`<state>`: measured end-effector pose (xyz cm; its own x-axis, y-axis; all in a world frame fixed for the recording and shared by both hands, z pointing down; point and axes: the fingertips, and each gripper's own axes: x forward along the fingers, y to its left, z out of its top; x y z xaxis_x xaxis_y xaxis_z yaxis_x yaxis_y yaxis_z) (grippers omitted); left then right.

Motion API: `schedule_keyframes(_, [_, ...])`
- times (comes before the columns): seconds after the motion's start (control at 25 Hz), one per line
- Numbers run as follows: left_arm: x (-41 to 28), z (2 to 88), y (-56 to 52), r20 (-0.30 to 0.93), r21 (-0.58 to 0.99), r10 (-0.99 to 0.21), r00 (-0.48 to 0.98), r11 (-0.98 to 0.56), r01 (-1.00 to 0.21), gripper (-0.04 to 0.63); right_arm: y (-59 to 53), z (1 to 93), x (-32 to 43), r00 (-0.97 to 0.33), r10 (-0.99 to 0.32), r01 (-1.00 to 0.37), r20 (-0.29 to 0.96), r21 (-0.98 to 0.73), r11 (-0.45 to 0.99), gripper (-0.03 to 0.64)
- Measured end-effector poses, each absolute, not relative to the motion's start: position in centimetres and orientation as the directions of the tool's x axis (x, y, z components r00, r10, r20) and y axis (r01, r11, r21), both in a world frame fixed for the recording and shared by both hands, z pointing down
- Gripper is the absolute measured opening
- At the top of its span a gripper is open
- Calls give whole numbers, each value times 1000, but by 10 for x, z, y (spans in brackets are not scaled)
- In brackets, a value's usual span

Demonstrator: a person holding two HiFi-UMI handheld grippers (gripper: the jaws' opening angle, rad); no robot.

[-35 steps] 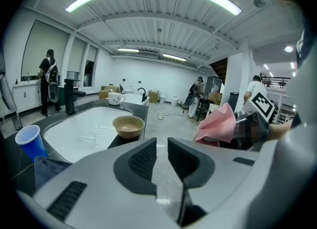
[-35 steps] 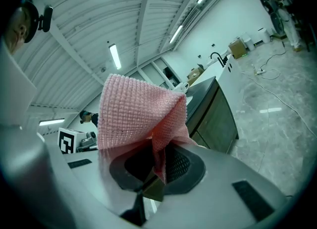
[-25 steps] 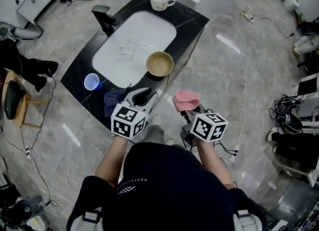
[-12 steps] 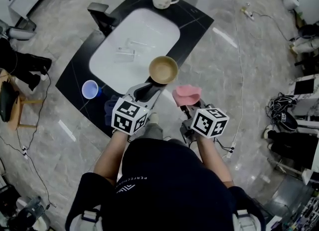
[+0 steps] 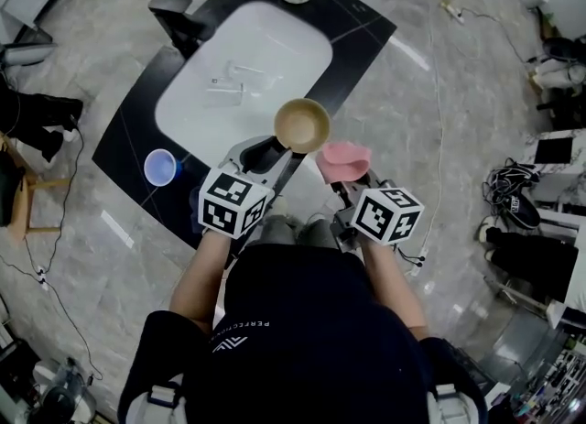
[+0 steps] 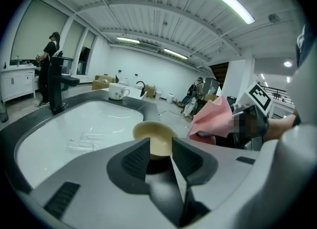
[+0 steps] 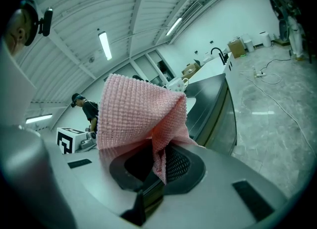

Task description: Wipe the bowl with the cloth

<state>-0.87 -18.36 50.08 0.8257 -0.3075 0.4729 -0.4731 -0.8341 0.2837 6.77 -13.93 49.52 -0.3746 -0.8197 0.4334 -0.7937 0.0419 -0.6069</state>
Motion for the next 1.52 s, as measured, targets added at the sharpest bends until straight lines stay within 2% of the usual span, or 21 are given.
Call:
schedule_keyframes(0.28, [-12,511,-207,506,332,-404,762,-724,-604,137,-147,499,83,-415,-797,-784,439,-617,68,49])
schedule_keyframes(0.4, [-9,509,-212,513,295,-438,738,-718,-630,138,-155,494,89,-439,-792,-778,424,-620,99,49])
schedule_keyframes(0.88, [12,509,-195,595,135,-390,703,-814,-566,161,-168,499,109,-508,-758,-745,411,-651,146,49])
schedule_keyframes(1.04, [18,512,-184,652,51,-337,679,-874,-483,175,-171,503,106,-536,-737,-732,410,-661,165,49])
schedule_keyframes(1.24, [27,517,-170,743,-45,-225,630,-956,-288,193,-171,510,101,-574,-703,-717,420,-673,183,49])
schedule_keyframes(1.52, [33,533,-161,825,-148,-155,543,-987,-57,201,-176,511,95,-611,-663,-710,433,-670,216,49])
